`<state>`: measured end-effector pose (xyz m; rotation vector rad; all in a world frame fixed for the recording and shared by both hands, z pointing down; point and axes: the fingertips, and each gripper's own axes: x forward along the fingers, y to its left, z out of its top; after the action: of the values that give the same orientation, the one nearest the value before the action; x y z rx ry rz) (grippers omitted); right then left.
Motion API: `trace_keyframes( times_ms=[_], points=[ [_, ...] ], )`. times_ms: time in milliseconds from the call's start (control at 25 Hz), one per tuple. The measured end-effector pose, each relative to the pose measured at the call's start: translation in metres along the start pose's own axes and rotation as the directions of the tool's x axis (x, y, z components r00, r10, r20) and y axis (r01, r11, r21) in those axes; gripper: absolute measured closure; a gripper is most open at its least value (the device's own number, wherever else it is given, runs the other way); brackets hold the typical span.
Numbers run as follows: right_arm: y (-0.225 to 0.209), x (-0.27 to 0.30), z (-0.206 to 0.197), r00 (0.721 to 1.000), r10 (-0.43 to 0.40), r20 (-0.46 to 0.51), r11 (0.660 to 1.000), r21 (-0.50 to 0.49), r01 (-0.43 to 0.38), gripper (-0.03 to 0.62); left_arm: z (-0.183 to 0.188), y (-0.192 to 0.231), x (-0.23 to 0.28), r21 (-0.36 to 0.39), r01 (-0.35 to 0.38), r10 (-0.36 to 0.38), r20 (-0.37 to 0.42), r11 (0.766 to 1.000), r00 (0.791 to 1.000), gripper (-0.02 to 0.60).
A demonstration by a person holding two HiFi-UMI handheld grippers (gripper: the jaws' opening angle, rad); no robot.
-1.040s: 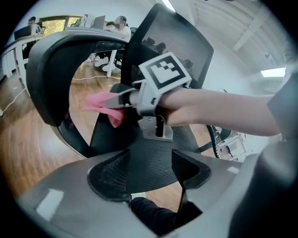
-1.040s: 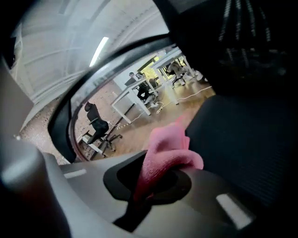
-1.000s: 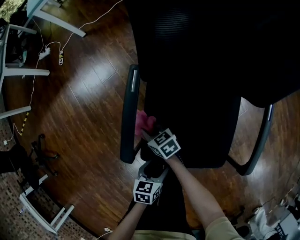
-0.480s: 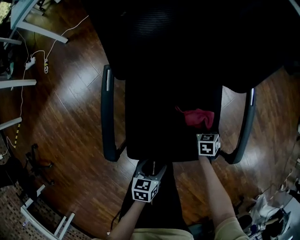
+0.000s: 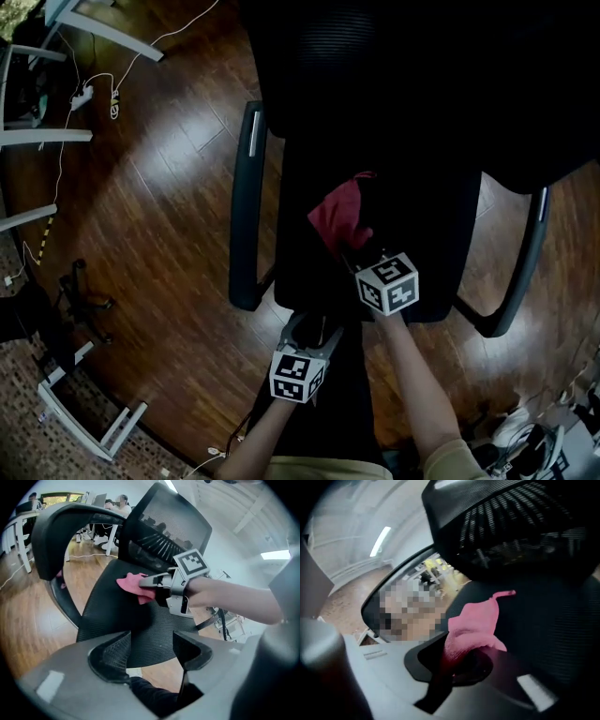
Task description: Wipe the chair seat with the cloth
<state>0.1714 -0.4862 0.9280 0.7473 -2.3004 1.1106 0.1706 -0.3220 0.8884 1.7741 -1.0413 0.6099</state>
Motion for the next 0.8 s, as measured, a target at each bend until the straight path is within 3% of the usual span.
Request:
trace_keyframes(
  times_ms=[120,200,320,400,480,560,640,680,720,760,800],
  points=[
    [0.072,0.059,0.001,0.980,0.187,-0.063,0.977,-0.090,-0.192,0.579,-0.010,0.016,-0.010,-0.010,-0.032,0.032,-0.011,0.999,0.999,0.308],
    [0.087,0.083,-0.012,0.972,0.193,-0.137,0.966,-0.147,-0.213,0.579,-0.017,0.021,-0.014,-0.016,-0.040,0.040,-0.019,0.999,0.999,0.308],
    [0.058,0.073,-0.028,0.979,0.062,-0.193,0.980,-0.175,-0.097,0.579,-0.030,0.021,-0.011,-0.014,-0.033,0.033,-0.036,0.999,0.999,0.309],
    [0.012,0.033,-0.037,0.979,-0.086,-0.184,0.991,-0.117,0.065,0.579,-0.036,0.016,-0.007,-0.013,-0.017,0.017,-0.048,1.000,0.999,0.310],
    [-0.045,-0.017,-0.049,0.951,-0.255,-0.176,0.967,-0.055,0.249,0.579,-0.037,0.010,-0.002,-0.013,0.000,0.000,-0.047,1.000,0.999,0.310],
    [-0.098,-0.076,-0.064,0.882,-0.428,-0.199,0.901,-0.013,0.435,0.579,-0.035,-0.001,0.000,-0.007,0.026,-0.026,-0.041,1.000,0.999,0.310],
    [-0.147,-0.142,-0.086,0.745,-0.612,-0.265,0.776,-0.024,0.630,0.579,-0.031,-0.013,0.003,0.009,0.055,-0.055,-0.039,0.998,0.998,0.310],
    [-0.166,-0.171,-0.099,0.670,-0.679,-0.299,0.708,-0.025,0.706,0.579,-0.029,-0.017,0.005,0.016,0.066,-0.065,-0.038,0.998,0.997,0.310],
    [-0.179,-0.193,-0.112,0.617,-0.717,-0.325,0.654,-0.008,0.756,0.579,-0.028,-0.020,0.006,0.019,0.073,-0.072,-0.037,0.997,0.997,0.310],
    [-0.187,-0.205,-0.121,0.594,-0.731,-0.337,0.624,0.022,0.781,0.579,-0.026,-0.021,0.008,0.022,0.077,-0.076,-0.038,0.997,0.996,0.310],
    [-0.188,-0.207,-0.126,0.599,-0.726,-0.337,0.622,0.051,0.782,0.579,-0.025,-0.021,0.009,0.025,0.079,-0.078,-0.040,0.997,0.996,0.310]
  ],
)
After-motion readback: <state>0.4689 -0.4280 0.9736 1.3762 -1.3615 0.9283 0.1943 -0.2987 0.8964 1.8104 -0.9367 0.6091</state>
